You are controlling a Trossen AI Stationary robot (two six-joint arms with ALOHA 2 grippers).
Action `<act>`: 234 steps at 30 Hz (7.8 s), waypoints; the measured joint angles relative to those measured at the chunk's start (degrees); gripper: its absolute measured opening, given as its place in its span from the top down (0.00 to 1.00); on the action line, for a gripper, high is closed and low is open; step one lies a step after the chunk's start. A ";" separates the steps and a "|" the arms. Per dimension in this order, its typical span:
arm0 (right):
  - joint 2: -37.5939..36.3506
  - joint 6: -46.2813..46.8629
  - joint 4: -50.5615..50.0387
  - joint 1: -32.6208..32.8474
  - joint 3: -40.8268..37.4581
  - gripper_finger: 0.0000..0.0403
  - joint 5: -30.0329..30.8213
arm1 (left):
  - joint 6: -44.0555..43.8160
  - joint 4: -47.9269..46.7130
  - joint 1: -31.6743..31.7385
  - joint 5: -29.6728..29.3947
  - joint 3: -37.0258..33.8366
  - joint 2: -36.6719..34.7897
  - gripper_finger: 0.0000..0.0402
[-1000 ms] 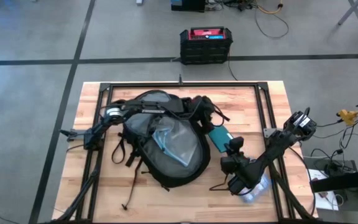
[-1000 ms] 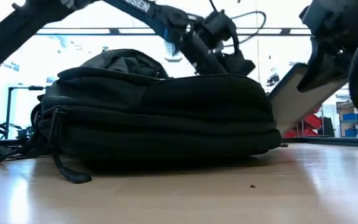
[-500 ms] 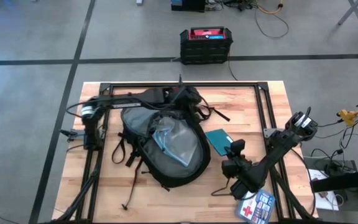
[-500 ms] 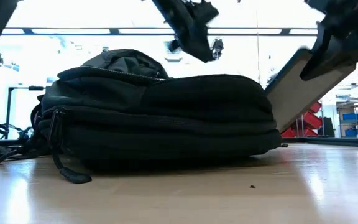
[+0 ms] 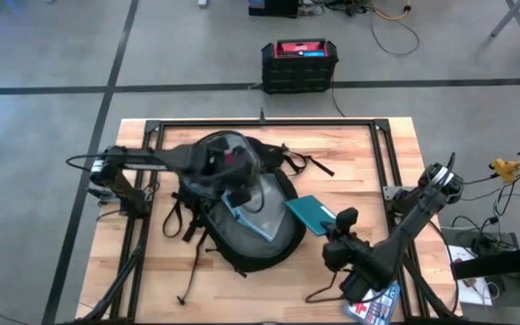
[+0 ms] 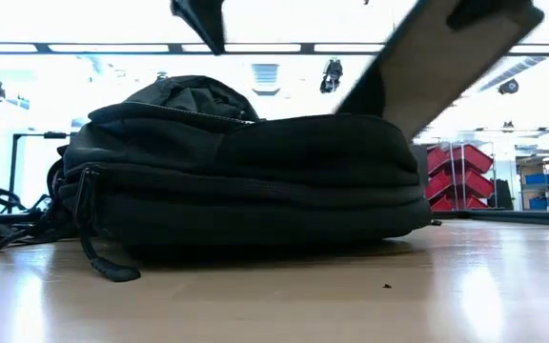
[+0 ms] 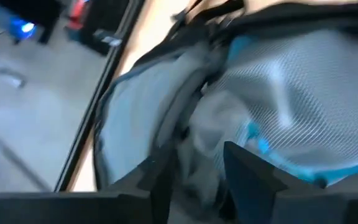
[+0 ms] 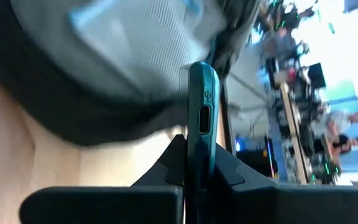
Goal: Unpack backpack
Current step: Put the cellphone into the backpack, then put the medicine organizer into the back pack
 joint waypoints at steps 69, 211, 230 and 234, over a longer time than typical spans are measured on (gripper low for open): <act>8.67 -48.75 61.32 -41.14 -1.31 0.32 -26.58 | 1.75 16.94 7.85 -1.33 -21.02 -9.59 1.00; 19.63 -3.45 12.95 13.86 -10.77 0.23 -17.87 | 24.23 79.06 -9.06 32.78 -19.81 30.35 0.61; 13.56 -13.07 14.00 11.37 -8.25 0.26 -16.63 | 23.07 80.63 -9.04 32.27 -19.83 32.59 0.61; 14.71 -11.96 14.22 11.21 -10.03 0.25 -20.62 | 22.48 81.28 -9.04 32.08 -19.83 32.69 0.61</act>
